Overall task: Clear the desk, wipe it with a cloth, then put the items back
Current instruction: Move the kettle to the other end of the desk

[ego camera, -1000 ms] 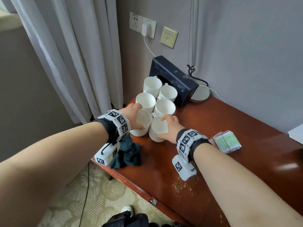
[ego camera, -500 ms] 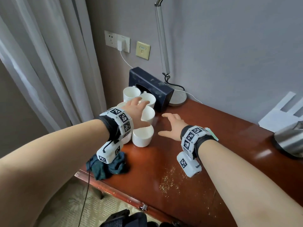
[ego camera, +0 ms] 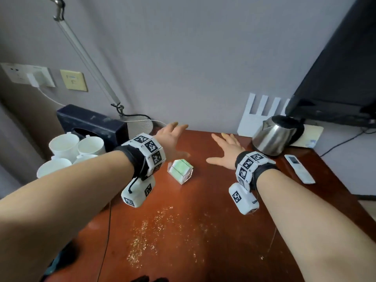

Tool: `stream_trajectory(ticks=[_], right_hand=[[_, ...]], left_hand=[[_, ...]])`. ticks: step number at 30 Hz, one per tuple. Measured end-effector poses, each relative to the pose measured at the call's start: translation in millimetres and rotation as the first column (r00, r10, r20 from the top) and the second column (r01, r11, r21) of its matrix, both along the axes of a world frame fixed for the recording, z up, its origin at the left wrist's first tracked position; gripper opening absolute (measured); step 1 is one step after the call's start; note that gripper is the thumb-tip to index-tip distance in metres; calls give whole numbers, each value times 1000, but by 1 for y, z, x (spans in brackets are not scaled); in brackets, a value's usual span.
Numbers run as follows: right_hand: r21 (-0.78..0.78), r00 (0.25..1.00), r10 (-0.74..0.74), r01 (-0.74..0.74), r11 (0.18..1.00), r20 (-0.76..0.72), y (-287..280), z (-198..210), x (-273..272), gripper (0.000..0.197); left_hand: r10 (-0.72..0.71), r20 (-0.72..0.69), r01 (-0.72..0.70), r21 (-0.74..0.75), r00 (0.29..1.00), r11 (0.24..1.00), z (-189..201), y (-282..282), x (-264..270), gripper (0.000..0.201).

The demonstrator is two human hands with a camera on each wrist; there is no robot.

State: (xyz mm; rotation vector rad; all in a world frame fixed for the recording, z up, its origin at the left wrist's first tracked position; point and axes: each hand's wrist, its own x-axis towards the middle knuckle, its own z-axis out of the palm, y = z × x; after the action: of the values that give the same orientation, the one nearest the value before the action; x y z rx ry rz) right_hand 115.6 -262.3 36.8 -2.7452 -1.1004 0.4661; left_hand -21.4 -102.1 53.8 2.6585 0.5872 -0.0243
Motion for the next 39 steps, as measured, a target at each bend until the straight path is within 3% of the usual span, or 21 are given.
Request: stream_trajectory(ticks=[10, 17, 24, 28, 32, 39], right_hand=[[28, 944, -330, 330, 943, -26, -134, -2, 183, 85], [58, 885, -461, 464, 884, -69, -180, -26, 299, 84], [127, 891, -439, 452, 883, -116, -177, -39, 384, 81], [187, 918, -381, 396, 899, -112, -169, -43, 411, 63], [191, 932, -356, 362, 912, -65, -166, -45, 421, 48], [183, 963, -260, 268, 946, -66, -171, -39, 421, 42]], left_hand=[[-65, -33, 60, -119, 997, 991, -10, -85, 180, 86], [1, -46, -10, -195, 999, 981, -33, -118, 288, 80], [30, -23, -34, -212, 999, 977, -49, -136, 380, 79], [17, -57, -29, -228, 998, 973, -54, -135, 417, 76], [-48, -50, 36, -218, 998, 975, -56, -139, 435, 42], [-47, -91, 40, -82, 995, 996, -56, -136, 443, 51]])
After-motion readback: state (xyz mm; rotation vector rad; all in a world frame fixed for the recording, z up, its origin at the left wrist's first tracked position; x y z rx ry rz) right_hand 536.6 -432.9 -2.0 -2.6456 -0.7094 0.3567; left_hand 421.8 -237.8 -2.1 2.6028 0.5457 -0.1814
